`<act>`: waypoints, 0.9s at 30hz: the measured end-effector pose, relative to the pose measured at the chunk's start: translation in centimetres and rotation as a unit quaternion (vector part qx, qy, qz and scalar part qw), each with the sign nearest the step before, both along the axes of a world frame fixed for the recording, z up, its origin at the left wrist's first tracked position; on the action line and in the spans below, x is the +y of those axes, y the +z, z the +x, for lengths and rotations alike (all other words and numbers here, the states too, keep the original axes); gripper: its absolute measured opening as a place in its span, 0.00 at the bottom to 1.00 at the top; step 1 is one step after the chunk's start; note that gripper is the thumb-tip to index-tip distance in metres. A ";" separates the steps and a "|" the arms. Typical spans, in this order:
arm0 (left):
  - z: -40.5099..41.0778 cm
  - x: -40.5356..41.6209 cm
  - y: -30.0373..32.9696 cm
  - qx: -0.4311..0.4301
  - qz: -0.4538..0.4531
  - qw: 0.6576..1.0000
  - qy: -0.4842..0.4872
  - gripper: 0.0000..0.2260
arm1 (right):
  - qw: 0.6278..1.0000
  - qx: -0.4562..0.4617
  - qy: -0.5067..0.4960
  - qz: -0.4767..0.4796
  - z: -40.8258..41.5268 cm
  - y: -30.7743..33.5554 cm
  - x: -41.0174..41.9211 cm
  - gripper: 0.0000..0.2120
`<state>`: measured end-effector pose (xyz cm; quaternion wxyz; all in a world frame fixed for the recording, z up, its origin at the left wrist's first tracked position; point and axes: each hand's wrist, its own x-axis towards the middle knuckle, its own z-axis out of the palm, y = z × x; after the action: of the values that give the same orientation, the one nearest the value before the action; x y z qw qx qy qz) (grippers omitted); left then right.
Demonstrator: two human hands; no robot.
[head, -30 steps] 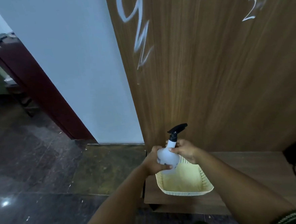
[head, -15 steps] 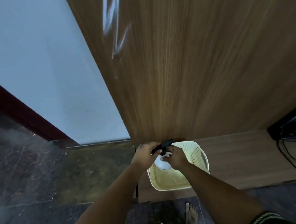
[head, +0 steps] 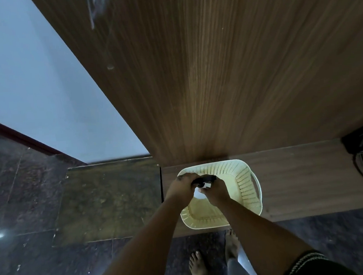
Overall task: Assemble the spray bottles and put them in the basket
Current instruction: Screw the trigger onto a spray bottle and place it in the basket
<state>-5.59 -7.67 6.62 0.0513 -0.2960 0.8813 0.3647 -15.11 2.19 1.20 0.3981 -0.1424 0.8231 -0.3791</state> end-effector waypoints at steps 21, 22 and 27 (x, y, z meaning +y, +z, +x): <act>-0.6 -0.9 -2.6 0.003 0.011 0.999 0.042 0.15 | 1.000 -0.004 0.019 0.009 -0.8 -3.3 -1.2 0.18; -0.6 -1.0 -2.7 0.003 0.008 0.999 0.040 0.15 | 1.000 -0.011 0.016 0.009 -0.9 -3.5 -1.3 0.18; -0.6 -1.0 -2.9 -0.008 0.012 0.999 0.036 0.14 | 0.999 -0.036 0.000 0.011 -1.0 -3.7 -1.2 0.19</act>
<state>-6.20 -8.63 3.74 0.0484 -0.3298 0.8650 0.3750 -16.11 0.97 -2.52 0.4292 -0.1243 0.8121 -0.3752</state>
